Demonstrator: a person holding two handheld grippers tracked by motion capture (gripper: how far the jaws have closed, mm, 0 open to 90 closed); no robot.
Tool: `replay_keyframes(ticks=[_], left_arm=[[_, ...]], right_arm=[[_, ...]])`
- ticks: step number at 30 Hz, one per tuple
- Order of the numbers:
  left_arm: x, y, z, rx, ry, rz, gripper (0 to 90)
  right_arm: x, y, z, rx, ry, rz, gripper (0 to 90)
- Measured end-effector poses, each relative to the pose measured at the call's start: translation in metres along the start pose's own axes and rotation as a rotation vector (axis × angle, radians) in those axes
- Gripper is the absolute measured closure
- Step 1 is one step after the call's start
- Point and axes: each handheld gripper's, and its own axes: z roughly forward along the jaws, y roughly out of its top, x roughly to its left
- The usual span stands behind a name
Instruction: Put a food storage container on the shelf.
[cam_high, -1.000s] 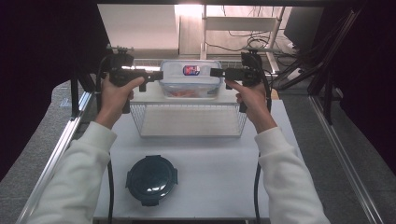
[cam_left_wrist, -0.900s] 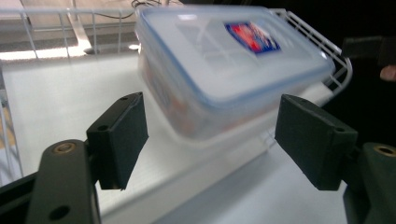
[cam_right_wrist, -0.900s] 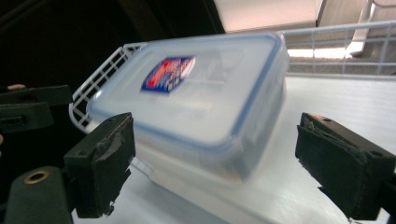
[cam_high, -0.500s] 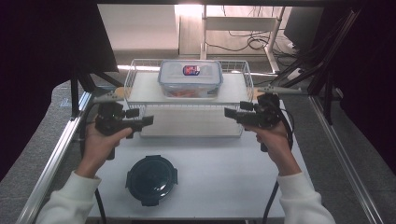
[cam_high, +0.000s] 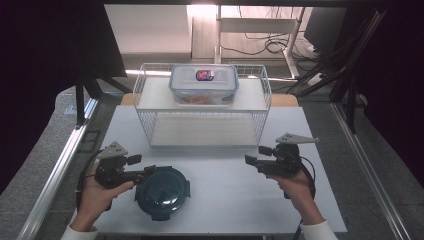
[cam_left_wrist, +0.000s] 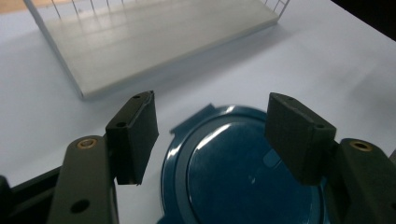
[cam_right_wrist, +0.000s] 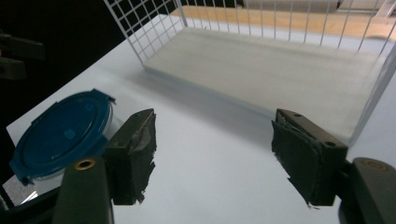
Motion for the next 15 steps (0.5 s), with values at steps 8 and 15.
replay_keyframes(ticks=[8, 15], left_arm=[[0.002, -0.022, -0.001, 0.022, 0.051, -0.011, 29.3], [0.008, -0.029, -0.008, 0.020, 0.053, -0.025, 28.9]], right_arm=[[0.009, -0.033, 0.011, 0.055, 0.018, -0.018, 32.6], [0.011, -0.034, 0.014, 0.062, 0.038, -0.020, 32.6]])
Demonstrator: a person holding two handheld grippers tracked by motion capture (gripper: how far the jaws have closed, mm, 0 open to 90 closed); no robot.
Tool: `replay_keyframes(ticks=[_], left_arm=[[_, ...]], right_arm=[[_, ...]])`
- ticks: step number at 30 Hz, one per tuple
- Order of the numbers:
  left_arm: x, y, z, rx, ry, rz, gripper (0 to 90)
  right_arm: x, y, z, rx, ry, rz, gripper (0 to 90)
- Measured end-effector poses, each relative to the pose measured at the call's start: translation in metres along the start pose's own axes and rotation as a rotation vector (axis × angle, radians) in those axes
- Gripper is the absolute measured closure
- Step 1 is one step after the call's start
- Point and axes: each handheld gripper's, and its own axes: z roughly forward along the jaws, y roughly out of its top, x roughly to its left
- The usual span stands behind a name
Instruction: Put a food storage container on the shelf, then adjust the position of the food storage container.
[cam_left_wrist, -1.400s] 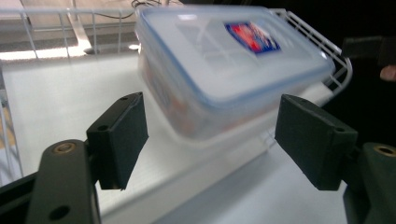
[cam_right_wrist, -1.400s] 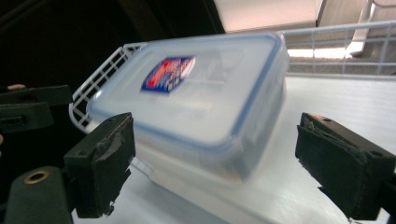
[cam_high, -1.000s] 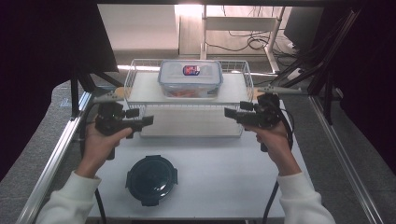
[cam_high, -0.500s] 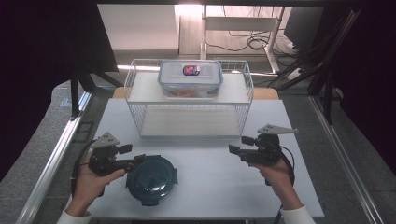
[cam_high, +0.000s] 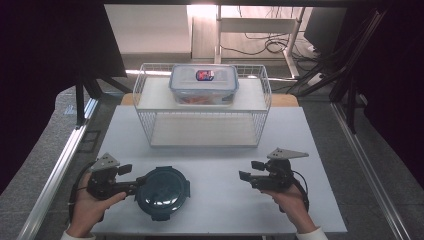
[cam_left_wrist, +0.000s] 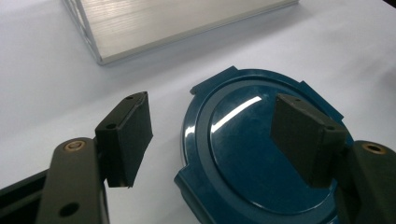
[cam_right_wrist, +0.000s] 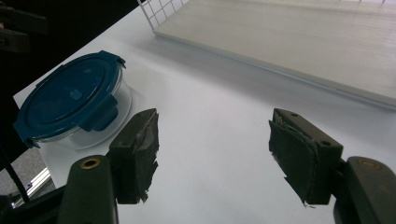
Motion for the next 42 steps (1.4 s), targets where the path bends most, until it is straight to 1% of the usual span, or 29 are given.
replay_keyframes(ticks=[4, 6, 7, 9, 12, 15, 17, 19, 21, 22, 23, 25, 27, 29, 32, 34, 35, 37, 39, 40, 42], left_arm=[[0.003, -0.002, 0.000, 0.006, 0.007, -0.006, 28.3], [0.004, -0.002, 0.000, 0.004, 0.008, -0.009, 27.8], [0.005, -0.002, -0.001, 0.002, 0.008, -0.010, 27.5], [0.005, -0.001, -0.002, -0.001, 0.005, -0.008, 27.5], [0.005, -0.001, -0.003, -0.002, 0.003, -0.012, 28.2], [0.005, -0.004, -0.003, 0.013, -0.003, -0.012, 29.2], [0.005, -0.005, -0.004, 0.020, -0.007, -0.008, 30.2], [0.006, -0.006, -0.007, 0.022, -0.003, -0.004, 31.7], [0.008, -0.004, -0.010, 0.013, 0.004, 0.002, 33.5], [0.009, -0.003, -0.012, 0.005, 0.009, 0.004, 34.8], [0.010, -0.003, -0.015, 0.002, 0.005, 0.009, 37.3], [0.009, -0.004, -0.018, 0.004, -0.018, 0.024, 41.3], [0.007, -0.008, -0.020, 0.019, -0.026, 0.039, 45.2], [0.007, -0.014, -0.022, 0.043, -0.017, 0.048, 47.1], [0.007, -0.023, -0.026, 0.061, -0.015, 0.030, 50.2], [0.006, -0.027, -0.028, 0.080, -0.021, 0.024, 54.6], [0.005, -0.030, -0.029, 0.094, -0.022, 0.024, 57.4], [0.002, -0.035, -0.027, 0.126, -0.016, 0.036, 66.1], [-0.001, -0.041, -0.025, 0.149, 0.002, 0.036, 75.1], [-0.001, -0.044, -0.023, 0.161, 0.004, 0.032, 78.7], [-0.001, -0.051, -0.020, 0.187, -0.017, 0.019, 83.2]], right_arm=[[0.001, 0.000, 0.006, 0.013, 0.013, -0.002, 32.1], [0.001, -0.001, 0.006, 0.018, 0.038, 0.022, 32.0], [0.001, -0.001, 0.005, 0.016, 0.046, 0.026, 32.0], [0.002, -0.001, 0.002, 0.012, 0.033, 0.015, 31.9], [0.001, 0.000, -0.003, 0.003, 0.025, 0.016, 32.0], [-0.002, 0.001, -0.004, -0.008, 0.020, 0.021, 32.0], [-0.003, 0.002, -0.004, -0.005, 0.015, 0.025, 32.0], [-0.004, 0.002, -0.003, -0.001, 0.015, 0.027, 32.0], [-0.005, 0.001, -0.003, 0.001, 0.010, 0.028, 31.9], [-0.006, 0.001, -0.003, 0.004, 0.008, 0.037, 31.9], [-0.007, 0.000, -0.004, 0.002, 0.004, 0.036, 31.9], [-0.008, 0.000, -0.004, -0.001, -0.002, 0.043, 31.9], [-0.010, 0.001, -0.004, -0.002, -0.003, 0.047, 31.8], [-0.010, 0.001, -0.003, 0.003, -0.002, 0.048, 31.7], [-0.011, 0.001, -0.001, 0.011, -0.004, 0.049, 31.5], [-0.011, 0.001, -0.001, 0.013, -0.006, 0.047, 31.6], [-0.011, 0.001, -0.001, 0.012, -0.004, 0.047, 31.6], [-0.010, 0.001, -0.001, 0.011, -0.004, 0.048, 31.6], [-0.009, 0.002, 0.000, 0.009, 0.000, 0.054, 31.5], [-0.008, 0.002, 0.000, 0.008, 0.008, 0.058, 31.6], [-0.007, 0.003, 0.001, 0.012, 0.013, 0.055, 31.6]])
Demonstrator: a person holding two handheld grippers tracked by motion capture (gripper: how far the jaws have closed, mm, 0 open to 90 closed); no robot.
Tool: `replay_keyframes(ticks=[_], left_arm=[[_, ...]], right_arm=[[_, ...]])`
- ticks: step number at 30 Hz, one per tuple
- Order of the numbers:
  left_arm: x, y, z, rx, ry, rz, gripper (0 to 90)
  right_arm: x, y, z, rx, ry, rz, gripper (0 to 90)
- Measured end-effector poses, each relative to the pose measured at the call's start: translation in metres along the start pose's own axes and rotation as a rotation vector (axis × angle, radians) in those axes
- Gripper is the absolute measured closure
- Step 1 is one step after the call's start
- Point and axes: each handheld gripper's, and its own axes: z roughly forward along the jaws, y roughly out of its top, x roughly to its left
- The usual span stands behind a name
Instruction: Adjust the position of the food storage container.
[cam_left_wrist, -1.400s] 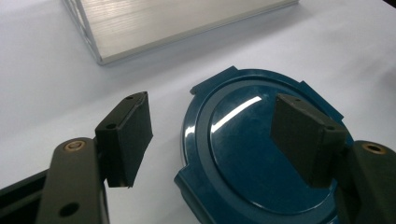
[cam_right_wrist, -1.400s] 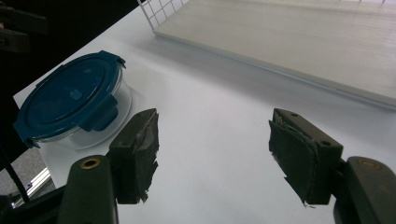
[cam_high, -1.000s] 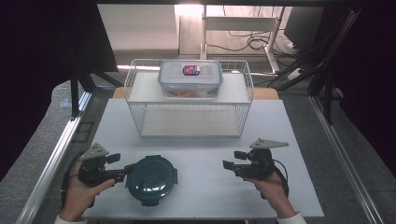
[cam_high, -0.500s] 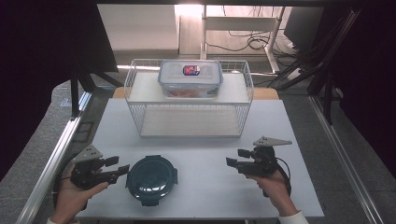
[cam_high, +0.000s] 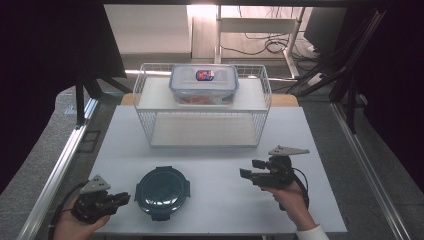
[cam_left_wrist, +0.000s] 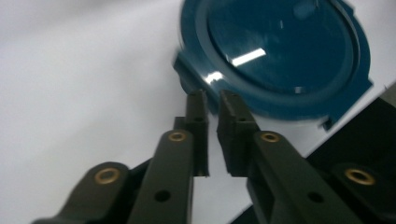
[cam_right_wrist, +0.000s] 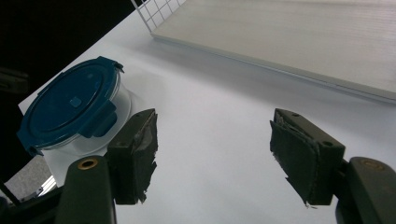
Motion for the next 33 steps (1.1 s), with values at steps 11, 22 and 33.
replay_keyframes(ticks=[11, 22, 33], left_arm=[[-0.009, -0.007, 0.030, 0.084, -0.030, -0.016, 89.6], [-0.006, 0.000, 0.040, 0.101, -0.051, -0.014, 89.8], [-0.010, 0.017, 0.053, 0.106, -0.071, 0.003, 89.8]], right_arm=[[-0.003, -0.001, 0.005, 0.013, -0.009, 0.013, 31.4], [-0.008, 0.001, 0.000, -0.005, -0.013, 0.025, 31.4], [-0.011, 0.002, -0.003, -0.010, -0.009, 0.029, 31.4]])
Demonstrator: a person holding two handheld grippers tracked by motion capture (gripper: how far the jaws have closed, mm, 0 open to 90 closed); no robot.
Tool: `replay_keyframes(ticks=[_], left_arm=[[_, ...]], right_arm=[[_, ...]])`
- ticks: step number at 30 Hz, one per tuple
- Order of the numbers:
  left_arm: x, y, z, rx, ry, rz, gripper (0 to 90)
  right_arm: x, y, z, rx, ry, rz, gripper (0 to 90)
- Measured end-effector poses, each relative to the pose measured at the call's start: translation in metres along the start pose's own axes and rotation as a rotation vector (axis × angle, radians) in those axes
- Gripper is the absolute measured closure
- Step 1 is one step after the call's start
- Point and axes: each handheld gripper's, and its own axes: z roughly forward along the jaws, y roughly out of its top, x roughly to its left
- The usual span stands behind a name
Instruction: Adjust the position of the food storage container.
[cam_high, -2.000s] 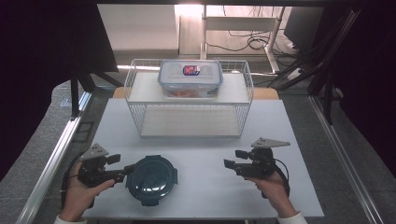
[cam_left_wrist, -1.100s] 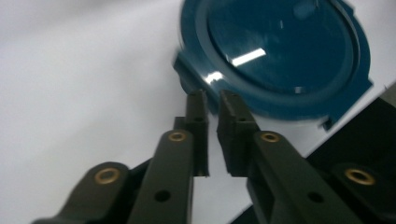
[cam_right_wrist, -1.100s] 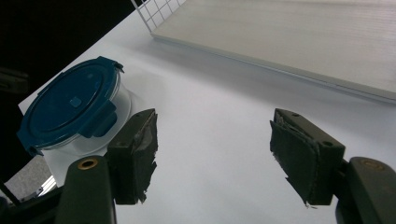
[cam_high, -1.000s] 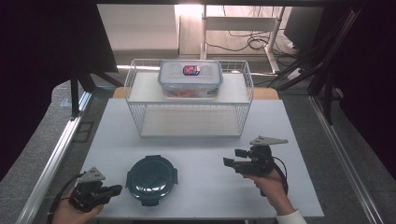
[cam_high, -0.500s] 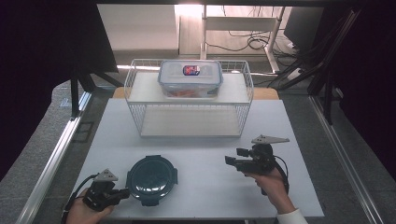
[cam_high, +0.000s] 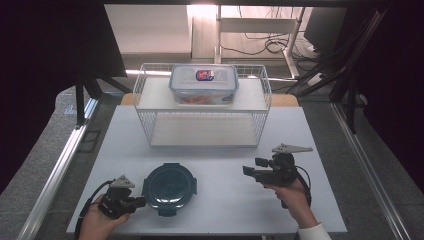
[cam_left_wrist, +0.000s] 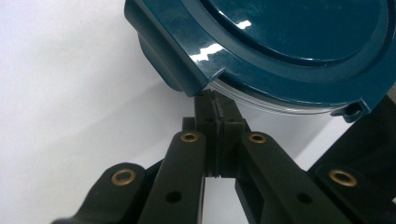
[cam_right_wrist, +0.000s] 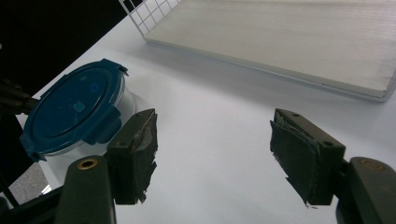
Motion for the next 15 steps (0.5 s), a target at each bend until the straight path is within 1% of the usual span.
replay_keyframes(ticks=[6, 8, 12, 15], left_arm=[[-0.004, 0.013, 0.010, 0.010, -0.018, 0.017, 89.8], [-0.006, 0.018, 0.014, 0.011, -0.030, 0.015, 89.8], [-0.007, 0.027, 0.017, 0.007, -0.027, 0.018, 89.9], [-0.009, 0.034, 0.022, 0.000, -0.030, 0.009, 89.8]], right_arm=[[-0.001, -0.001, -0.001, 0.002, 0.001, 0.002, 31.4], [-0.001, 0.000, -0.001, 0.001, 0.001, 0.003, 31.4], [-0.001, 0.000, -0.001, 0.003, 0.003, 0.008, 31.6], [-0.001, -0.001, -0.001, 0.006, 0.005, 0.011, 31.7]])
